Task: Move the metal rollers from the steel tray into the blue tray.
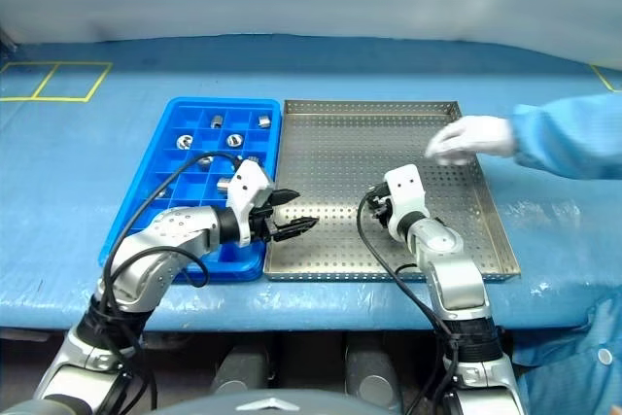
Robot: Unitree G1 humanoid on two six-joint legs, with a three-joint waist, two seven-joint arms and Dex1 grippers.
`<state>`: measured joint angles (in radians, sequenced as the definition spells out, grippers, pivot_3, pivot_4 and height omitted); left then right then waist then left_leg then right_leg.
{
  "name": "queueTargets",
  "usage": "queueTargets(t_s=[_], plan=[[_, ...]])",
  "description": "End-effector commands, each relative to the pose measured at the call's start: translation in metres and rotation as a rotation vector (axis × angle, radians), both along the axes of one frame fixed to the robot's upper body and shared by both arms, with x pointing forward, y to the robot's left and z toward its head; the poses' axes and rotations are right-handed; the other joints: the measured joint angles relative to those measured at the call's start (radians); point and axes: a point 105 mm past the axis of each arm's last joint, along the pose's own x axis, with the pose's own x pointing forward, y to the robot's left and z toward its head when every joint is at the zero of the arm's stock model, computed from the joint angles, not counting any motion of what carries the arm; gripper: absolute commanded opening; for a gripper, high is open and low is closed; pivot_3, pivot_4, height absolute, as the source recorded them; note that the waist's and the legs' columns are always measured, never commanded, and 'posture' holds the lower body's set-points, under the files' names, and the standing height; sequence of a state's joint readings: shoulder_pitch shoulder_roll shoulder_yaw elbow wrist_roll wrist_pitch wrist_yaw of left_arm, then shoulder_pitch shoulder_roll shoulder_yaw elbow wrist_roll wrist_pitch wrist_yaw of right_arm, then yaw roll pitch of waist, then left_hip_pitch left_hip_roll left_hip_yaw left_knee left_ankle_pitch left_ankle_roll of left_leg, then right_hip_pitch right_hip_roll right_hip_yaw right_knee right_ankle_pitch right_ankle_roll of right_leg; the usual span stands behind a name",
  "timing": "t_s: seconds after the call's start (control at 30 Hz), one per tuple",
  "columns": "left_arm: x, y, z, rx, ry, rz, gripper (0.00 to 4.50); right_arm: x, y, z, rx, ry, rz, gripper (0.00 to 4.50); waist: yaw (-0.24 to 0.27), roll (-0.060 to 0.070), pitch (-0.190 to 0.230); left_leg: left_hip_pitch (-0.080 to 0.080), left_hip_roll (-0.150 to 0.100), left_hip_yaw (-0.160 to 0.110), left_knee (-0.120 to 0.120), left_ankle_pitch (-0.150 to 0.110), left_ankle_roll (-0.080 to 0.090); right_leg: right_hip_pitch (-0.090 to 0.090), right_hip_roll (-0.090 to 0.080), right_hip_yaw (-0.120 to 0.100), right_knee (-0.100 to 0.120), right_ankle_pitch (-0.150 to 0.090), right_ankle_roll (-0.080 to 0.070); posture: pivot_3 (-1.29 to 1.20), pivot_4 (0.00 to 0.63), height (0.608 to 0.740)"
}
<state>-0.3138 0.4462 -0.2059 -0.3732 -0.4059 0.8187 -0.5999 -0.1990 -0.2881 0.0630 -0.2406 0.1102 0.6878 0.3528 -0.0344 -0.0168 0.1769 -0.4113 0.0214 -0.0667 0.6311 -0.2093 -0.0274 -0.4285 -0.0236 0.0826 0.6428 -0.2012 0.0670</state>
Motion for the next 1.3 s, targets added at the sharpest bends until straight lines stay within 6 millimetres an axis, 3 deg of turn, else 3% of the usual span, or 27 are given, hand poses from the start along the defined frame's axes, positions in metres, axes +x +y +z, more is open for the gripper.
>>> queueTargets(t_s=[0.03,0.17,0.27,0.43,0.53,0.67,1.07,1.2,1.3], plan=[[0.001,0.013,0.019,-0.018,-0.070,0.048,3.72,-0.016,0.032,0.022,0.030,-0.055,0.187,2.22,0.001,0.000,0.000,0.000,0.000,0.000,0.000,0.000,0.000,0.000,0.000,0.000,0.000,0.000,0.000,0.08,0.150,0.740],[0.003,0.043,0.024,0.001,-0.099,0.171,3.72,-0.029,0.058,0.037,0.033,-0.096,0.354,2.22,0.003,0.000,0.000,0.000,0.000,-0.001,0.000,0.000,0.000,0.000,0.000,-0.001,0.000,0.000,0.000,0.11,0.150,0.740],[-0.001,0.053,0.023,0.011,-0.093,0.215,3.72,-0.025,0.058,0.038,-0.002,-0.110,0.355,2.22,0.015,0.000,0.000,0.000,0.000,-0.001,0.000,0.000,0.000,0.000,0.000,-0.001,0.000,0.000,0.000,0.14,0.150,0.740],[-0.008,0.050,0.021,0.001,-0.086,0.220,3.72,-0.012,0.047,0.040,-0.044,-0.130,0.302,2.22,0.038,0.000,0.000,-0.001,-0.001,-0.001,0.001,0.000,0.000,0.001,-0.001,-0.001,-0.001,0.000,0.000,0.17,0.150,0.740],[-0.009,0.046,0.020,-0.009,-0.082,0.219,3.72,-0.004,0.034,0.039,-0.098,-0.146,0.242,2.77,0.048,0.000,0.000,0.000,-0.001,-0.001,0.001,0.000,0.000,0.001,-0.001,-0.002,-0.001,0.000,0.000,0.17,0.150,0.740],[-0.009,0.042,0.019,-0.011,-0.070,0.207,3.72,0.003,0.022,0.036,-0.116,-0.142,0.173,4.05,0.050,0.000,0.000,0.000,-0.001,-0.001,0.001,0.000,0.000,0.000,-0.001,-0.002,0.000,0.000,0.000,0.16,0.150,0.740],[-0.007,0.036,0.019,0.000,-0.066,0.179,3.72,-0.005,0.000,-0.018,-0.063,0.082,0.045,4.05,0.045,0.000,0.000,0.000,0.000,-0.001,0.001,0.000,0.000,0.001,-0.001,-0.002,0.000,0.000,0.000,0.13,0.150,0.740],[-0.008,0.035,0.019,0.000,-0.066,0.172,3.72,-0.005,-0.004,-0.024,-0.043,0.097,0.012,4.05,0.044,0.000,0.000,0.001,0.000,-0.001,0.001,0.000,0.000,0.001,-0.001,-0.002,0.000,0.000,0.000,0.13,0.150,0.740],[-0.008,0.034,0.019,-0.002,-0.062,0.168,3.72,-0.004,-0.002,-0.019,-0.018,0.080,0.014,3.48,0.044,0.000,0.000,0.001,0.000,-0.001,0.001,0.000,0.000,0.001,-0.001,-0.002,0.000,0.000,0.000,0.13,0.150,0.740]])
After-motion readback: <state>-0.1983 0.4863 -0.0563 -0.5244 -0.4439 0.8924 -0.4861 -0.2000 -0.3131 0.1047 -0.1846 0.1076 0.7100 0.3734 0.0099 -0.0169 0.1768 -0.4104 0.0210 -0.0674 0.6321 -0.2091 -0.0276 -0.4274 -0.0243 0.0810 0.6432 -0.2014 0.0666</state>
